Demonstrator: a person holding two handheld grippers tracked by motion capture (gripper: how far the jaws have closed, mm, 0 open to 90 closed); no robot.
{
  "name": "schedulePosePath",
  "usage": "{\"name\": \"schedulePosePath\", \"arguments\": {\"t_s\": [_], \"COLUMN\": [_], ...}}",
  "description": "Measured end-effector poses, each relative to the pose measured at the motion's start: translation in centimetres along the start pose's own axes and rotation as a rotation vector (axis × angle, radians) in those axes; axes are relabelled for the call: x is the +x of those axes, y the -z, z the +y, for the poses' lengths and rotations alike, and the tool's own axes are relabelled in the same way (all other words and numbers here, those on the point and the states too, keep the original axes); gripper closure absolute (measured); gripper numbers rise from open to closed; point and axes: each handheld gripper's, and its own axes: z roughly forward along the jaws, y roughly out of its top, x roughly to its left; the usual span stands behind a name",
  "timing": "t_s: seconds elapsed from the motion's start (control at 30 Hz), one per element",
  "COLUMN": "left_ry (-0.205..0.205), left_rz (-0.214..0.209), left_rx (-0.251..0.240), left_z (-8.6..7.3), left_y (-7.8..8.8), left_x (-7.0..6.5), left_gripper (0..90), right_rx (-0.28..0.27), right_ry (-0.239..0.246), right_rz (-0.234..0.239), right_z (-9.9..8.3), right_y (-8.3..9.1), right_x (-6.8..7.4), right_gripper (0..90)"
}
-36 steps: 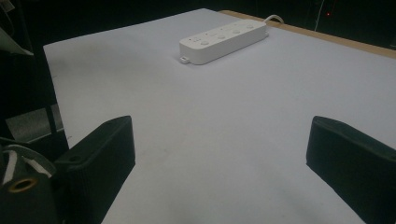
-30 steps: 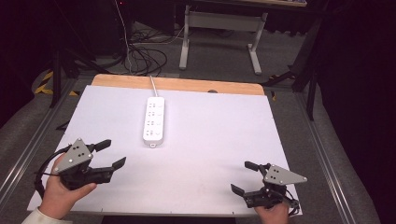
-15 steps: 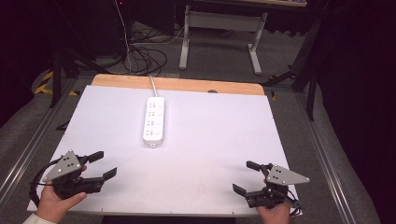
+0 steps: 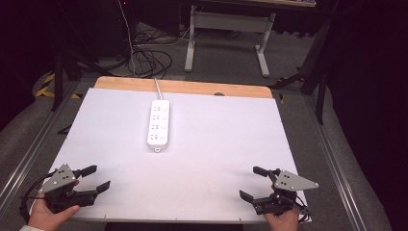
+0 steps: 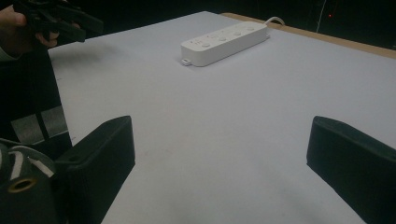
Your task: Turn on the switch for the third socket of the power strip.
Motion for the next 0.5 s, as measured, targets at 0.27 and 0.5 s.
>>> {"name": "schedulePosePath", "arguments": {"t_s": [0.27,0.5], "left_ry": [0.009,-0.016], "left_rz": [0.010,0.029], "left_rx": [-0.020,-0.040], "left_z": [0.28,0.43], "left_y": [-0.35,-0.09], "left_x": [0.12,-0.30], "left_gripper": [25.0,24.2], "right_rx": [0.006,0.012], "right_ry": [0.005,0.004], "right_rz": [0.001,0.000], "right_z": [0.04,0.09], "right_y": [-0.09,-0.28], "right_x": [0.02,0.04], "right_gripper": [8.4,8.4]}}
